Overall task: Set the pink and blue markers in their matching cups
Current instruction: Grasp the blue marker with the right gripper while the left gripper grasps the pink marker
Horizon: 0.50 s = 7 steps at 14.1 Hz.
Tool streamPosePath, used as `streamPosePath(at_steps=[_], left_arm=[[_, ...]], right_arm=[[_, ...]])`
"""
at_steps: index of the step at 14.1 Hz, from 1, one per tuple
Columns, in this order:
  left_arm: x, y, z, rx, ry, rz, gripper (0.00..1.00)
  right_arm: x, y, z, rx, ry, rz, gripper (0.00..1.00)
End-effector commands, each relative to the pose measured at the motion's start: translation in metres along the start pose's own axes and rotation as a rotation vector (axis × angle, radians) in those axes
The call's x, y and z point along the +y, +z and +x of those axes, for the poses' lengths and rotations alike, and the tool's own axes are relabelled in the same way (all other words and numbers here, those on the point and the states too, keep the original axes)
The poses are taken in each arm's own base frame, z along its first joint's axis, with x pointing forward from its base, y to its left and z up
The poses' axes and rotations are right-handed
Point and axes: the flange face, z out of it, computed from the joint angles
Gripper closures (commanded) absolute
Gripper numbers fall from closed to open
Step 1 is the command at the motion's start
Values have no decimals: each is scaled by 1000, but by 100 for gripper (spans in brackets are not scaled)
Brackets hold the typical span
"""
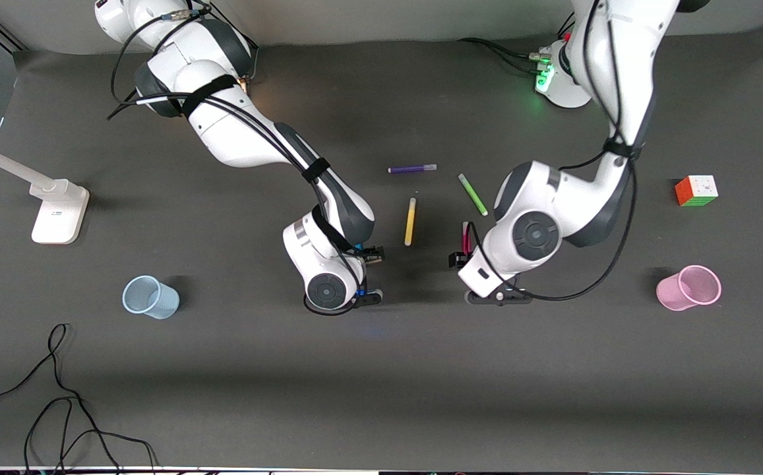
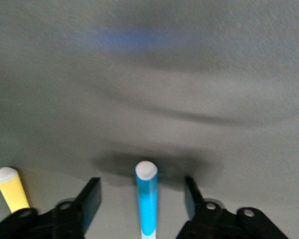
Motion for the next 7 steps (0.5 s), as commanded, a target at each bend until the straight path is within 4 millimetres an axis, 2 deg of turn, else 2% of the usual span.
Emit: streamPosePath(at_steps=[1, 2, 6, 7], left_arm=[[12, 34, -10, 29, 43, 50, 9], [5, 49, -15, 31, 42, 50, 9], [-4, 105, -42, 104, 79, 27, 9], [-7, 113, -47, 119, 81, 22, 9]], right_arm=[[3, 4, -2, -32, 20, -28, 96], [6, 3, -1, -35, 23, -33, 100], [15, -3, 1, -32, 33, -43, 100], [16, -10, 0, -25, 36, -39, 100]])
